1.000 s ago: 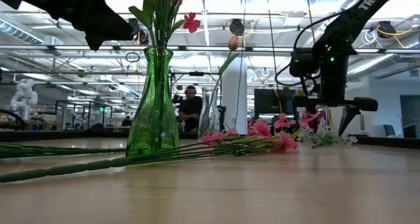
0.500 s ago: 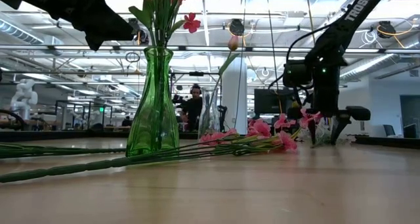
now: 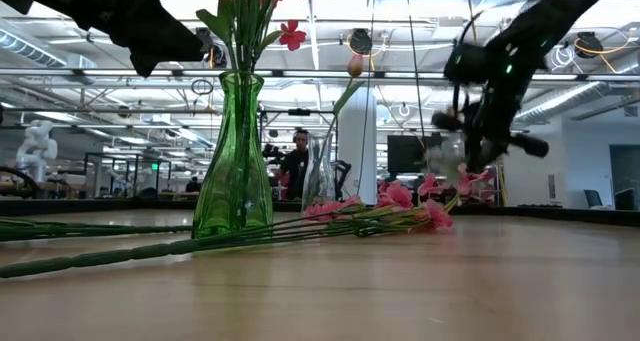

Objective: Sort flowers into vase by color
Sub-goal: Put the white flowers into the transparent flower vase

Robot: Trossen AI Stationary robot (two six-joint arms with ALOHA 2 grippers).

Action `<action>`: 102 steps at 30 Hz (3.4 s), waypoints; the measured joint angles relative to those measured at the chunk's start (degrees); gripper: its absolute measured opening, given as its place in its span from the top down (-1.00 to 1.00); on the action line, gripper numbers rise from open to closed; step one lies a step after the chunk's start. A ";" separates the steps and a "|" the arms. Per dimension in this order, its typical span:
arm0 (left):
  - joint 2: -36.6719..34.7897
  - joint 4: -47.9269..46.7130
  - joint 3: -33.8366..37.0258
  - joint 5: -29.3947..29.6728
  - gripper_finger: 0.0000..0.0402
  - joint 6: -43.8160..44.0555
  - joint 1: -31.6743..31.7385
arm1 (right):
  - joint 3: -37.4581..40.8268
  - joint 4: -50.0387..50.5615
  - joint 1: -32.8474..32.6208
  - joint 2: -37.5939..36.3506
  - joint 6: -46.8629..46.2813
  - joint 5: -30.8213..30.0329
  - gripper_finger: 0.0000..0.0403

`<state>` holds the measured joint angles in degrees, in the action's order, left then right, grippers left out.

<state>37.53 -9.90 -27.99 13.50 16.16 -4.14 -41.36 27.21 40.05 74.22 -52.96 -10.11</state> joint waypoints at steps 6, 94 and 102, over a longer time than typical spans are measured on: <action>-0.01 0.01 -0.01 0.00 0.39 -0.02 0.00 | 0.02 -5.86 -2.95 -18.03 4.44 -0.19 0.98; -0.01 0.83 0.00 2.62 0.39 -0.33 0.00 | -7.87 -88.61 -19.38 33.26 53.34 5.66 0.87; 0.00 0.84 0.00 2.62 0.39 -0.35 0.02 | -7.87 -85.69 -19.25 33.02 47.16 5.68 0.70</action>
<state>37.54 -9.06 -27.99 16.12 15.81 -4.12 -49.23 -58.49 20.80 107.24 -5.80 -4.43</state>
